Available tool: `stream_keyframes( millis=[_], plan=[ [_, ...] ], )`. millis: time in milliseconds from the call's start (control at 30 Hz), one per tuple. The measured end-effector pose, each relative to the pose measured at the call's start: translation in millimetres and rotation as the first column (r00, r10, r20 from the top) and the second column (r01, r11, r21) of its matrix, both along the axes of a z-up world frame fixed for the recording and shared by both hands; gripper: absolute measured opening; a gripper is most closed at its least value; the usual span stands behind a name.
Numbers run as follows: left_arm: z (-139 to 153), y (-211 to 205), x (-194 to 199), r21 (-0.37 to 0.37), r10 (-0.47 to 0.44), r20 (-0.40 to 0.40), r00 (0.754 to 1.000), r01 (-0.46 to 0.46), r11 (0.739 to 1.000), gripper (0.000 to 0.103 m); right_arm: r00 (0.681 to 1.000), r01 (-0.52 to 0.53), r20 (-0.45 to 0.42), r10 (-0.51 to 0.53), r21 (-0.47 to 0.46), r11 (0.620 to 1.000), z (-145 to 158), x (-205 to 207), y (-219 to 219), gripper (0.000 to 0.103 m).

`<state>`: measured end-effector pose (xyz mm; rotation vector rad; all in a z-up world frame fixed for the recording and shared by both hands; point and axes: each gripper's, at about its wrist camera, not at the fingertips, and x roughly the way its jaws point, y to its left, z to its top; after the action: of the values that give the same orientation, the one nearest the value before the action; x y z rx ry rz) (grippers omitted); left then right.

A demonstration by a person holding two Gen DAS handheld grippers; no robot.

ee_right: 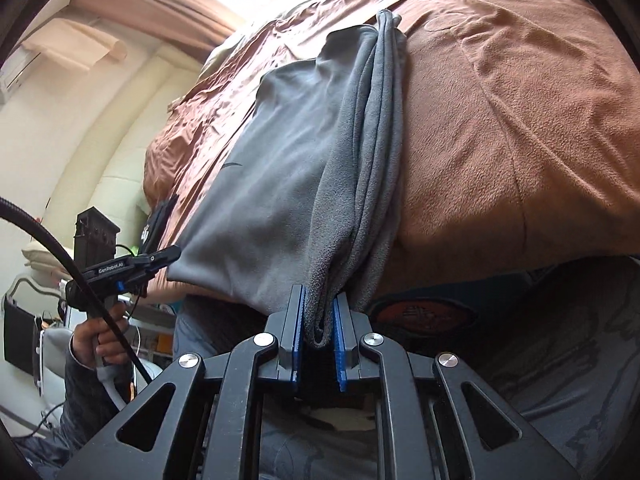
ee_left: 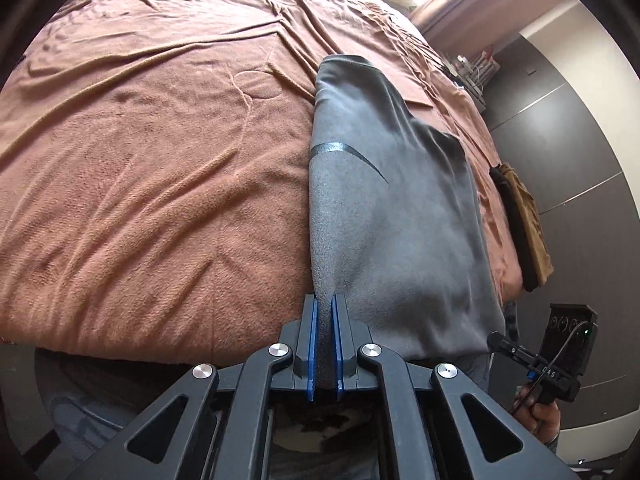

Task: Fold small clothes

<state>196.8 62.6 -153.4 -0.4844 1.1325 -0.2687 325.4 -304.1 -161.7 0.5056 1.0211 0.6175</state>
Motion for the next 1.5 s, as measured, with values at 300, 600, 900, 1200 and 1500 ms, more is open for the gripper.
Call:
stream_keyframes(
  millis=[300, 600, 900, 1200, 1500],
  plan=[
    [-8.7, 11.9, 24.9, 0.012, 0.063, -0.02, 0.998, -0.063, 0.998, 0.046, 0.99, 0.131, 0.041, -0.132, 0.035, 0.991, 6.9, 44.1, -41.4, 0.058],
    [-4.6, 5.9, 71.7, -0.013, 0.053, 0.005, 0.999, -0.053, 0.999, 0.049, 0.98, 0.198, 0.01, -0.2, 0.081, 0.977, 2.3, 115.6, -47.9, 0.058],
    [-10.1, 6.6, 121.6, -0.03, 0.063, -0.003, 0.998, -0.063, 0.998, 0.049, 0.983, 0.184, 0.005, -0.185, 0.066, 0.981, 3.9, 164.8, -21.3, 0.066],
    [-8.6, 7.4, 162.0, -0.027, 0.058, 0.008, 0.998, -0.057, 0.998, 0.049, 0.984, 0.165, 0.058, -0.171, 0.088, 0.982, 23.3, 203.9, -8.2, 0.04],
    [-11.4, 4.1, 191.7, -0.041, 0.051, 0.011, 0.999, -0.051, 0.998, 0.049, 0.988, 0.156, -0.004, -0.156, 0.072, 0.985, 3.9, 249.4, 5.9, 0.04]
  ],
)
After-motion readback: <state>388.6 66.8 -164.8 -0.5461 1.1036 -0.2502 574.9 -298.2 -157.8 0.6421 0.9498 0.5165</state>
